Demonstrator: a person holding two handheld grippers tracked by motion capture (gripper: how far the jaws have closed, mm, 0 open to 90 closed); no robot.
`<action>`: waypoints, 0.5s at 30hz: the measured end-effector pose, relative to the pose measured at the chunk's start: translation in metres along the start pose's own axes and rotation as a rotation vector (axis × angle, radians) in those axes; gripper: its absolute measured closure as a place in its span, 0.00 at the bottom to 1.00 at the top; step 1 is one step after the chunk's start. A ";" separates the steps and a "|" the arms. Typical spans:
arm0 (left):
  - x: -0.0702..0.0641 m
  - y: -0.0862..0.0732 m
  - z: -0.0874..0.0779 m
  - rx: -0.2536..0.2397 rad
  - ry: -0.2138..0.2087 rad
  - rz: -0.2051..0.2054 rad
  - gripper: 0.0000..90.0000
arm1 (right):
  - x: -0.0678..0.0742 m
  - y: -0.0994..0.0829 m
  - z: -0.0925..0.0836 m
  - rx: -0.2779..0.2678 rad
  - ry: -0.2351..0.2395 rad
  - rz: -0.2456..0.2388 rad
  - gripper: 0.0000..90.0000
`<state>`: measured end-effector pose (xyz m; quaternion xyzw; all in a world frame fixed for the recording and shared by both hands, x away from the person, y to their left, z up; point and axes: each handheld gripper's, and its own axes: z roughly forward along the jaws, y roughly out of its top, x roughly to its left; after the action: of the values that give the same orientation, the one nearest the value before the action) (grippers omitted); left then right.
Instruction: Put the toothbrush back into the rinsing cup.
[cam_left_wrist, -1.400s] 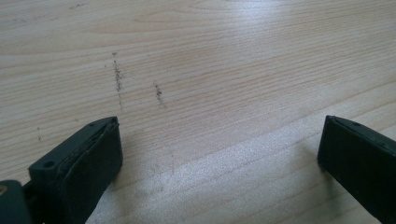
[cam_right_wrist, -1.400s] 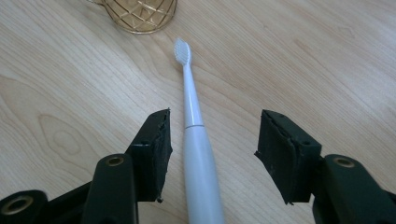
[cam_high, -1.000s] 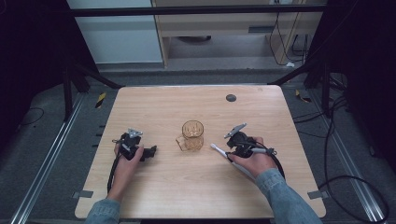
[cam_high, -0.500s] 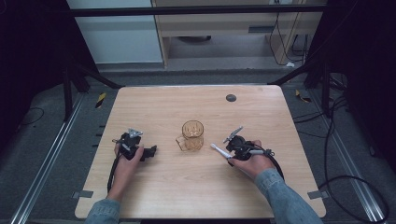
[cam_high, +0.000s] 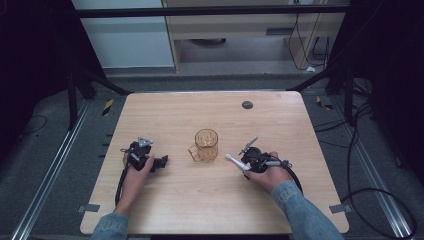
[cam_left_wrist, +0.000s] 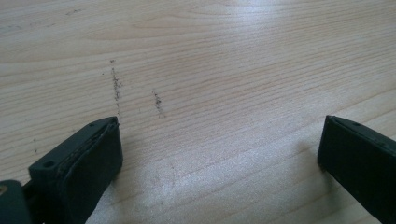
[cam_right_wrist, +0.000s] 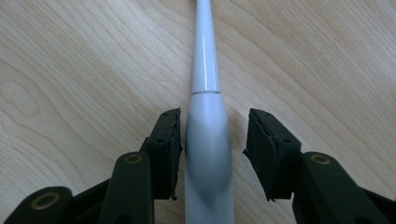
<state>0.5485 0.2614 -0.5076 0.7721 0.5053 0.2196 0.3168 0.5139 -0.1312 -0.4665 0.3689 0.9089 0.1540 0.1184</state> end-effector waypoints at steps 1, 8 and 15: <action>0.000 0.000 0.000 0.000 0.000 -0.001 0.00 | 0.000 0.000 0.001 0.003 0.000 0.003 0.62; 0.000 0.000 0.000 0.000 0.000 0.000 0.00 | -0.002 0.000 0.002 0.004 0.014 0.006 0.65; 0.000 0.000 0.000 0.000 0.000 0.000 0.00 | -0.001 0.000 0.003 0.012 0.021 0.006 0.68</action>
<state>0.5487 0.2613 -0.5077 0.7720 0.5052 0.2197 0.3170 0.5163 -0.1313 -0.4694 0.3708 0.9099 0.1528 0.1061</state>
